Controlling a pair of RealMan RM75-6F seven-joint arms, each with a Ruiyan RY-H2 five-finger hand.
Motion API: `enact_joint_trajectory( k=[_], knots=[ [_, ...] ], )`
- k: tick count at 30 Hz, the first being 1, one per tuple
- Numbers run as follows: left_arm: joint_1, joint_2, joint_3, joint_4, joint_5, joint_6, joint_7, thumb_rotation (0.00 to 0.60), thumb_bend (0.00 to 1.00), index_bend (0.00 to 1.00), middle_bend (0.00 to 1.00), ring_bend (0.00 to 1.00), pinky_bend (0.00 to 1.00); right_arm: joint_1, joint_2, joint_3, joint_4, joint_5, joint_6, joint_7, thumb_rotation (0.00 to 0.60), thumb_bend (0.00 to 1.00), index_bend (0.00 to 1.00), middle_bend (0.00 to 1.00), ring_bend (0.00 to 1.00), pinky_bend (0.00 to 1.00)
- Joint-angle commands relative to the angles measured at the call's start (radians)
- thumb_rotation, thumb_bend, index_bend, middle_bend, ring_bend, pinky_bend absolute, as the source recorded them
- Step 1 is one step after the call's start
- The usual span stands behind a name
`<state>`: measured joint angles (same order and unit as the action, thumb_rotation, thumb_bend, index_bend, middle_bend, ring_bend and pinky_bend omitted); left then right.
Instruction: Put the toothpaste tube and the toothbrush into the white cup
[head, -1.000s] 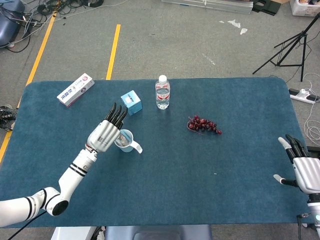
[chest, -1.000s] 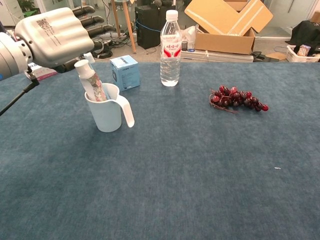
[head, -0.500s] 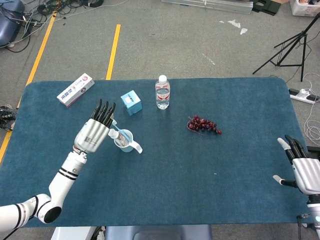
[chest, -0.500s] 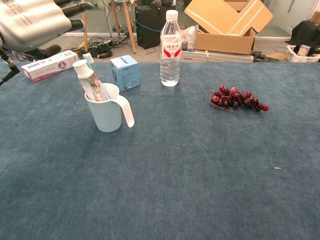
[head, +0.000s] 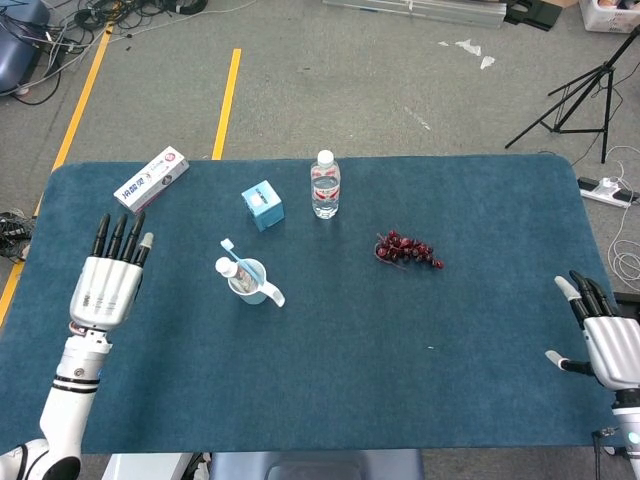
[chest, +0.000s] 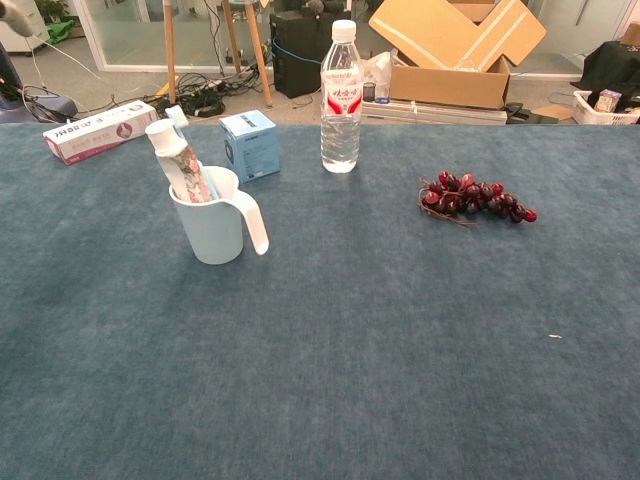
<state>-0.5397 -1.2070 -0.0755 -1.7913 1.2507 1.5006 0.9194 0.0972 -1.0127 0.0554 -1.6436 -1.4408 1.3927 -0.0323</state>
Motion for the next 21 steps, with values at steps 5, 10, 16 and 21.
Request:
enact_joint_trajectory(
  k=[5,10,16,21],
  knots=[
    [0.176,0.067,0.087,0.001,0.043,0.049,-0.334,0.6,0.44,0.22,0.0,0.0,0.04,0.002,-0.011,0.001,-0.002,0.009,-0.004,-0.03,0.6,0.0,0.04,0.03,0.04,0.39],
    [0.25,0.05,0.117,0.082,0.084,0.082,-0.444,0.6,0.44,0.22,0.0,0.0,0.04,0.007,-0.02,0.003,0.0,0.024,-0.016,-0.052,0.6,0.0,0.04,0.03,0.04,0.39],
    [0.299,0.025,0.109,0.134,0.109,0.108,-0.517,0.6,0.44,0.23,0.0,0.0,0.04,0.011,-0.026,0.004,0.004,0.045,-0.034,-0.067,0.6,0.0,0.04,0.03,0.04,0.39],
    [0.309,0.001,0.101,0.185,0.135,0.085,-0.58,0.6,0.44,0.24,0.0,0.0,0.04,0.012,-0.022,0.004,-0.001,0.038,-0.031,-0.069,0.6,0.0,0.04,0.03,0.04,0.39]
  ],
)
